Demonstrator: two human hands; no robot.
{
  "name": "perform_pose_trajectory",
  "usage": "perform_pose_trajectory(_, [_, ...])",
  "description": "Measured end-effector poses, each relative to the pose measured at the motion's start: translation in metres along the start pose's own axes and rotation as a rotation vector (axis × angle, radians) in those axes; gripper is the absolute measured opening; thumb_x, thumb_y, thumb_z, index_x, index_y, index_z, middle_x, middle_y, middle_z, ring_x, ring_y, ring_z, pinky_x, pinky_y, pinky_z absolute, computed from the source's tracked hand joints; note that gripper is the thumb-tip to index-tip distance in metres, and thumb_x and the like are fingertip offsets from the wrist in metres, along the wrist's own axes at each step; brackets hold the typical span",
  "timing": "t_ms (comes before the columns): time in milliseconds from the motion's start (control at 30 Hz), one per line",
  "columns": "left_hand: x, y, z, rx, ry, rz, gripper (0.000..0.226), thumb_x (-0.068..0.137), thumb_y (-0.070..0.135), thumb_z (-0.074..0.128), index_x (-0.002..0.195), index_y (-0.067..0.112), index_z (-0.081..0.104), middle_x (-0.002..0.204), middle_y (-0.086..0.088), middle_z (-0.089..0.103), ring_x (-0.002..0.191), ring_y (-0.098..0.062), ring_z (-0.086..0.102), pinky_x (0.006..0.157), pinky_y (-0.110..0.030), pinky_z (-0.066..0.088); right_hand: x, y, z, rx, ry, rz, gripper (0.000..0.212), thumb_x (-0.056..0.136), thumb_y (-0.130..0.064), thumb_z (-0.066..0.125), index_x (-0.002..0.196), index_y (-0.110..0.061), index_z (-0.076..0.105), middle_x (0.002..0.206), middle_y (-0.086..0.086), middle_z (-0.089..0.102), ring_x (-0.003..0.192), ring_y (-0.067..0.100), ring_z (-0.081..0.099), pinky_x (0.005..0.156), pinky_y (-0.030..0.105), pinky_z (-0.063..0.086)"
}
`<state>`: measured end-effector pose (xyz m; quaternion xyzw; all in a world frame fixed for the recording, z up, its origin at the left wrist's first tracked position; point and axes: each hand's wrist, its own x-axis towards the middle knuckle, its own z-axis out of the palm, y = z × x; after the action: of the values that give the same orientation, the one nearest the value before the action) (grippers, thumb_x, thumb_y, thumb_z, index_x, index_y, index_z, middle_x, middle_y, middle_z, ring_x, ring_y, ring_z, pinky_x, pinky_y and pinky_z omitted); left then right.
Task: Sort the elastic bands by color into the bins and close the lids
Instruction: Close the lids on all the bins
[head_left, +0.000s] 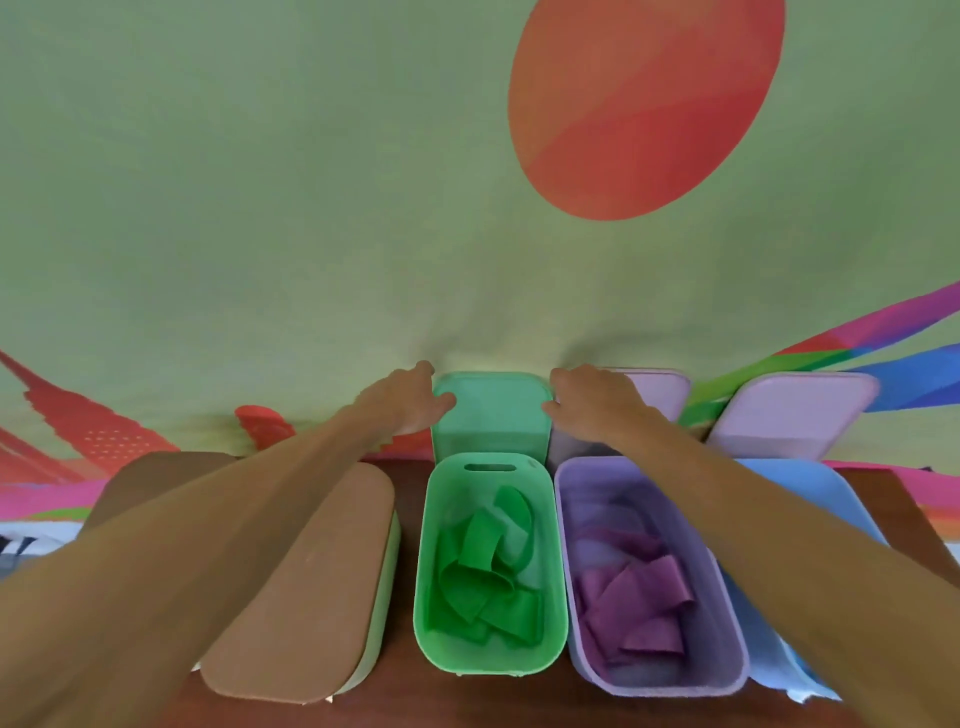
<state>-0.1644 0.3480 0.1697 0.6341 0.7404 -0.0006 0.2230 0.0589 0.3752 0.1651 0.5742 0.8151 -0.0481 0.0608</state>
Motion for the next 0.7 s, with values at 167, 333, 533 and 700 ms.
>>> perform_pose_trajectory(167, [0.024, -0.001, 0.014, -0.045, -0.011, -0.010, 0.050, 0.092, 0.041, 0.046, 0.132, 0.012, 0.038, 0.122, -0.015, 0.058, 0.103, -0.033, 0.058, 0.090, -0.042, 0.047, 0.022, 0.001, 0.024, 0.104, 0.045, -0.027, 0.044, 0.098, -0.044, 0.038, 0.118, -0.006, 0.047, 0.110, 0.019, 0.061, 0.101, 0.036, 0.060, 0.078, 0.039, 0.044])
perform_pose_trajectory(333, [0.030, -0.005, 0.026, -0.239, 0.008, -0.021, 0.045, 0.094, 0.049, 0.043, 0.119, 0.013, 0.035, 0.107, -0.016, 0.061, 0.079, -0.029, 0.057, 0.079, -0.038, 0.045, 0.028, 0.001, 0.038, 0.300, 0.195, 0.007, 0.035, 0.101, -0.039, 0.028, 0.103, -0.010, 0.047, 0.088, 0.019, 0.060, 0.083, 0.037, 0.060, 0.068, 0.039, 0.043])
perform_pose_trajectory(533, [0.013, -0.010, 0.043, -0.494, -0.190, -0.199, 0.072, 0.096, 0.060, 0.014, 0.144, 0.011, 0.032, 0.109, -0.019, 0.063, 0.067, -0.018, 0.060, 0.064, -0.026, 0.045, 0.017, -0.011, 0.048, 0.596, 0.079, 0.138, 0.053, 0.103, -0.041, 0.014, 0.066, -0.015, 0.041, 0.074, 0.018, 0.060, 0.080, 0.037, 0.061, 0.077, 0.041, 0.049])
perform_pose_trajectory(700, [-0.017, -0.018, 0.058, -0.701, -0.146, -0.181, 0.050, 0.098, 0.043, 0.035, 0.130, 0.007, 0.048, 0.096, -0.013, 0.062, 0.058, -0.016, 0.056, 0.058, -0.025, 0.046, -0.018, -0.023, 0.043, 0.582, 0.073, 0.296, 0.037, 0.103, -0.023, 0.027, 0.126, -0.001, 0.047, 0.104, 0.021, 0.068, 0.096, 0.035, 0.063, 0.086, 0.044, 0.047])
